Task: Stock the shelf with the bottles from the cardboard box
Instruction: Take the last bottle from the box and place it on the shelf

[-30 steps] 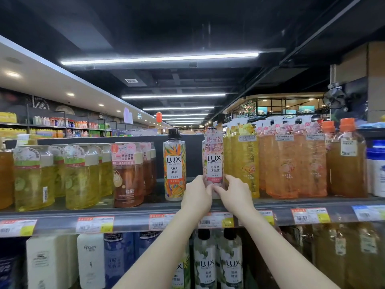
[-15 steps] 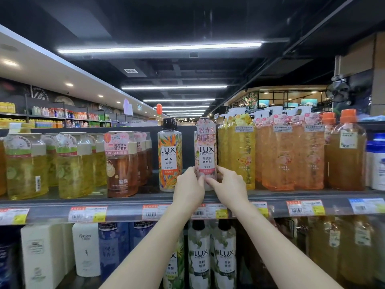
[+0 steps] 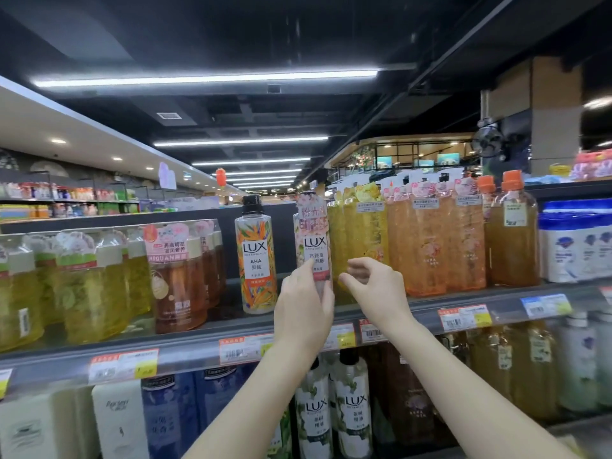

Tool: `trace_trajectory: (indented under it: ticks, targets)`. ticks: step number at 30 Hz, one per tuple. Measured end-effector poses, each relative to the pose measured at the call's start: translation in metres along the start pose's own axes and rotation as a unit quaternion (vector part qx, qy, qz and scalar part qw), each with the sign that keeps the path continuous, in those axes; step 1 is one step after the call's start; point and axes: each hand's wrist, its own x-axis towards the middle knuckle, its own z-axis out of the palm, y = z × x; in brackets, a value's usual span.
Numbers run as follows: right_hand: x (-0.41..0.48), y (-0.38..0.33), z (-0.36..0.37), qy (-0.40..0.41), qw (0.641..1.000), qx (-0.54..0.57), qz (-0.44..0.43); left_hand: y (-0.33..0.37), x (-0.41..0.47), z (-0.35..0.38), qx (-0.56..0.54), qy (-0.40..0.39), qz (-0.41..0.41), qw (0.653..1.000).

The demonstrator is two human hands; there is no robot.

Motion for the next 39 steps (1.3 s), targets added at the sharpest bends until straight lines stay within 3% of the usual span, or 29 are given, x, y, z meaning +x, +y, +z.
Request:
trace_trajectory:
  ticks: [4,7,11,17,20,30,39]
  targets:
    - [-0.001,0.007,-0.018,0.096,0.995,-0.002,0.014,0.022,-0.010,0.009,-0.023,-0.024,0.051,0.998]
    - [0.002,0.015,-0.026,0.118,0.992,-0.029,0.031,0.032,-0.011,0.023,-0.027,-0.067,0.051,0.996]
    - [0.010,0.025,-0.034,0.065,0.994,-0.075,0.054,0.042,-0.001,0.047,-0.012,-0.117,-0.008,0.993]
    - [0.024,0.040,-0.032,-0.025,0.994,-0.093,0.058,0.045,0.023,0.076,0.039,-0.105,-0.109,0.988]
    - [0.030,0.052,-0.030,-0.017,0.996,-0.086,0.031,0.047,0.027,0.083,0.068,-0.105,-0.137,0.983]
    - [0.029,0.061,-0.034,-0.013,0.996,-0.089,-0.028,0.045,0.022,0.086,0.037,-0.051,-0.119,0.991]
    - [0.028,0.063,-0.031,-0.004,0.995,-0.092,-0.025,0.042,0.022,0.085,0.034,-0.037,-0.116,0.992]
